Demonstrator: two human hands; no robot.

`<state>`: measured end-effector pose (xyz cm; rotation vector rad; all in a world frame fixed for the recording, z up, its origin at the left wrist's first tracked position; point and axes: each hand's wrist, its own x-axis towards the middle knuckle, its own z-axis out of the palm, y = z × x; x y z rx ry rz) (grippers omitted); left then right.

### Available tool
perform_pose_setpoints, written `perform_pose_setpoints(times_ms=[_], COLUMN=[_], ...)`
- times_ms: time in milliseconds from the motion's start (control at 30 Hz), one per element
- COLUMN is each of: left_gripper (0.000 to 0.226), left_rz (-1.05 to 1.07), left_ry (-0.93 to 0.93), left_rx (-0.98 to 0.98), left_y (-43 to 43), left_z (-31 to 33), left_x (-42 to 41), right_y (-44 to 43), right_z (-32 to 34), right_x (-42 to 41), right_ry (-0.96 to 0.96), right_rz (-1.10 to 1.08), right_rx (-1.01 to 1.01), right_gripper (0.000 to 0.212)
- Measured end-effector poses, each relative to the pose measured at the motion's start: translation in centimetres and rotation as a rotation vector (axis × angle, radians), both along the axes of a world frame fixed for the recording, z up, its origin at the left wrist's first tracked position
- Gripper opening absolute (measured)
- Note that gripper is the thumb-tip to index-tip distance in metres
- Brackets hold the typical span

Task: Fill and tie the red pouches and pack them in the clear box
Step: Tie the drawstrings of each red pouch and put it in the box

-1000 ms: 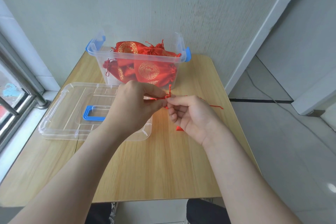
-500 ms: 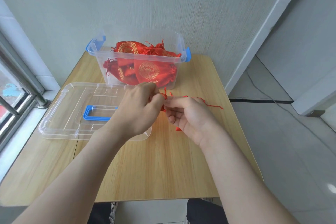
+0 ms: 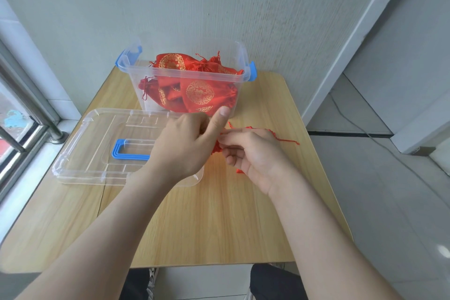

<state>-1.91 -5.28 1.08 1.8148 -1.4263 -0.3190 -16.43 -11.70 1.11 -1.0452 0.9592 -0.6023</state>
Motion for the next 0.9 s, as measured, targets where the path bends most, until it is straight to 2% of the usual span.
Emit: perform_pose_setpoints(times_ms=[100, 167, 267, 367, 533, 733, 900], left_gripper=[0.061, 0.057, 0.058, 0.055, 0.055, 0.058, 0.066], left_rz=[-0.018, -0.017, 0.016, 0.033, -0.013, -0.007, -0.017], left_ry=[-0.09, -0.12, -0.154, -0.18, -0.225, -0.219, -0.205], left_rx=[-0.032, -0.058, -0.058, -0.04, -0.021, -0.002, 0.083], left_y=[-0.3, -0.5, -0.6, -0.4, -0.4, -0.5, -0.4], left_z=[-0.8, -1.0, -0.7, -0.7, -1.0, -1.2, -1.0], left_x=[0.1, 0.6, 1.1, 1.2, 1.4, 1.9, 2.0], right_y=[0.2, 0.2, 0.1, 0.0, 0.3, 0.2, -0.1], right_z=[-0.1, -0.3, -0.3, 0.0, -0.5, -0.7, -0.9], right_x=[-0.1, -0.2, -0.4, -0.6, -0.2, -0.1, -0.4], right_ry=[-0.005, 0.006, 0.065, 0.213, 0.452, 0.54, 0.618], right_rz=[0.063, 0.097, 0.106, 0.079, 0.004, -0.041, 0.097], right_rx=[-0.036, -0.102, -0.26, -0.467, -0.787, -0.939, -1.099], right_gripper=[0.008, 0.01, 0.02, 0.028, 0.015, 0.005, 0.007])
